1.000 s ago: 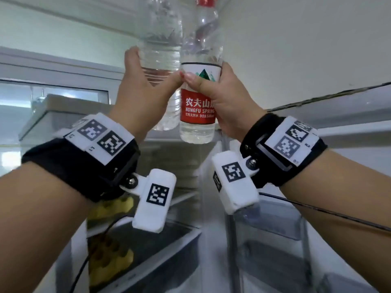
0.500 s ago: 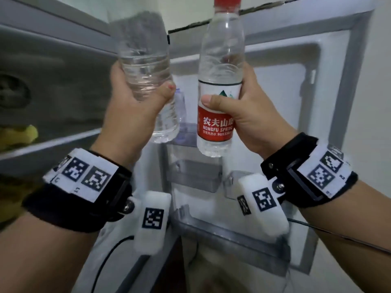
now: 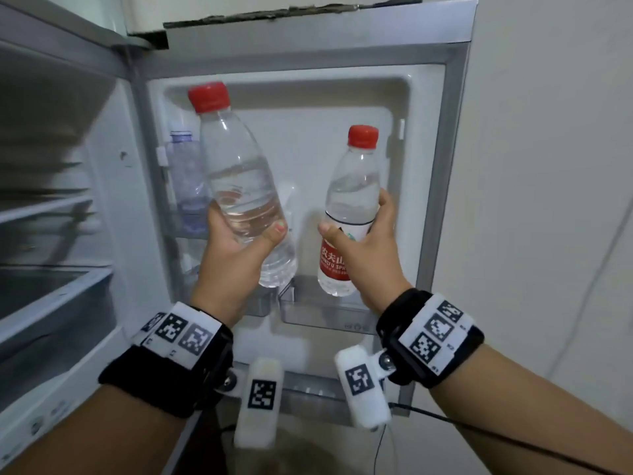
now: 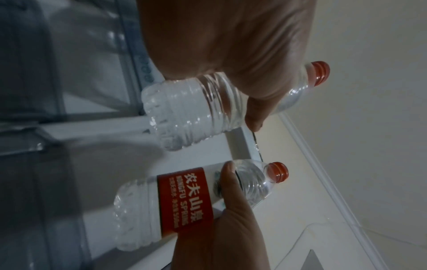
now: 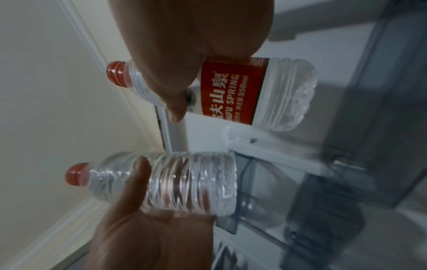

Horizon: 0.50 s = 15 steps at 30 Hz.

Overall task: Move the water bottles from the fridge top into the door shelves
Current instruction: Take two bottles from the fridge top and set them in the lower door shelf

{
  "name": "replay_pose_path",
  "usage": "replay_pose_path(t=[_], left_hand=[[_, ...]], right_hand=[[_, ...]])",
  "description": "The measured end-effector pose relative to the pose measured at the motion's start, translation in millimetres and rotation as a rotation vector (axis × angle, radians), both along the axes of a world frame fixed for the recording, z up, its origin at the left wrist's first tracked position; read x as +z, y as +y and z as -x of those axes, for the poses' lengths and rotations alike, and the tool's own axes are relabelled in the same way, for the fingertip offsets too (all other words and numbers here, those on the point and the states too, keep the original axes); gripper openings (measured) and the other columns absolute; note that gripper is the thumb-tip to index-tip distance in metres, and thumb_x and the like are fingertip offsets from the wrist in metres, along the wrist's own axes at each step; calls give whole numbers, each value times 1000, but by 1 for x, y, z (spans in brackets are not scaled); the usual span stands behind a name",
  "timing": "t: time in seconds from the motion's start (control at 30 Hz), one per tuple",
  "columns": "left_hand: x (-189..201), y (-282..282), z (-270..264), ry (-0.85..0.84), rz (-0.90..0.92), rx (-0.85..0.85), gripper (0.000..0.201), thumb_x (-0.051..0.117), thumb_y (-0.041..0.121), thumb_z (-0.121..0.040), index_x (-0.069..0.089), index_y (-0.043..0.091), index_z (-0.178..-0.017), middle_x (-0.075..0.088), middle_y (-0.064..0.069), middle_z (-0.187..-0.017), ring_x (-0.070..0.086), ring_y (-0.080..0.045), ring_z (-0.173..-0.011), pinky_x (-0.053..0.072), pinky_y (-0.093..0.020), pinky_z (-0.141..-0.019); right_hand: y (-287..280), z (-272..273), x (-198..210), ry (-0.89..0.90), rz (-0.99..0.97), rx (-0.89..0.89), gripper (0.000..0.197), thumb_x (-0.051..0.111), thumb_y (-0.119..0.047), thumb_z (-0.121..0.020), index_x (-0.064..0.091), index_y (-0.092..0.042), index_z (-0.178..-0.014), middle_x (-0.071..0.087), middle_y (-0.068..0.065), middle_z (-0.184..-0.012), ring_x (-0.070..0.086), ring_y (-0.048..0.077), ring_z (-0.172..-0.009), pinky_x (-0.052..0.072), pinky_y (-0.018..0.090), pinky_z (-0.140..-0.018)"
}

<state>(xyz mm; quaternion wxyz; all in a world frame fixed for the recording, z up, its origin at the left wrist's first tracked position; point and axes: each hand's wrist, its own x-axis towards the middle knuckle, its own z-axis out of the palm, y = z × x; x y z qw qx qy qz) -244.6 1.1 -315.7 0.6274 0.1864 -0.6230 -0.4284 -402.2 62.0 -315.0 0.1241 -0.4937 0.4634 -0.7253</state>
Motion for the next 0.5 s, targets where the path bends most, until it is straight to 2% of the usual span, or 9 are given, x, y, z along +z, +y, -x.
replay_pose_path(t=[0.07,0.17,0.23,0.33,0.4,0.5], left_hand=[[-11,-5,11,9,-14,-22,60,75,9,-73,44,30,-120,67,4,-113,67,-9,-103,51,-29,-94],[-22,-14,24,10,-20,-58,59,71,-5,-78,44,30,-116,66,4,-109,67,-2,-96,52,-20,-87],[-27,-21,28,2,-43,-70,59,71,-6,-77,44,28,-116,65,4,-107,67,-1,-93,52,-22,-87],[-37,-30,33,-19,-79,-70,66,76,4,-72,42,23,-125,65,-1,-115,66,-11,-102,51,-30,-95],[-43,-35,38,-17,-105,-59,69,76,1,-74,39,20,-130,64,-4,-119,64,-16,-106,49,-32,-96],[-49,-39,46,-25,-125,-67,65,73,-4,-77,40,24,-126,64,-1,-114,64,-16,-103,50,-31,-94]], right_hand=[[-7,1,-12,-16,-2,-55,78,75,-18,-69,31,-24,-134,58,-13,-112,59,7,-107,47,39,-101],[-15,9,-26,8,-21,-99,78,75,-14,-70,32,-18,-135,50,-24,-105,55,-7,-101,46,30,-101],[-20,14,-32,33,-41,-116,78,74,-15,-70,32,-17,-136,48,-26,-106,52,-11,-100,44,23,-99],[-25,20,-40,58,-72,-129,75,74,-15,-71,34,-23,-133,48,-21,-110,53,1,-106,41,17,-96],[-29,24,-45,62,-90,-141,74,74,-15,-70,34,-24,-132,50,-15,-111,54,7,-107,41,16,-93],[-33,27,-53,35,-150,-140,78,72,-19,-73,30,-24,-138,53,-10,-116,54,7,-107,41,19,-93]])
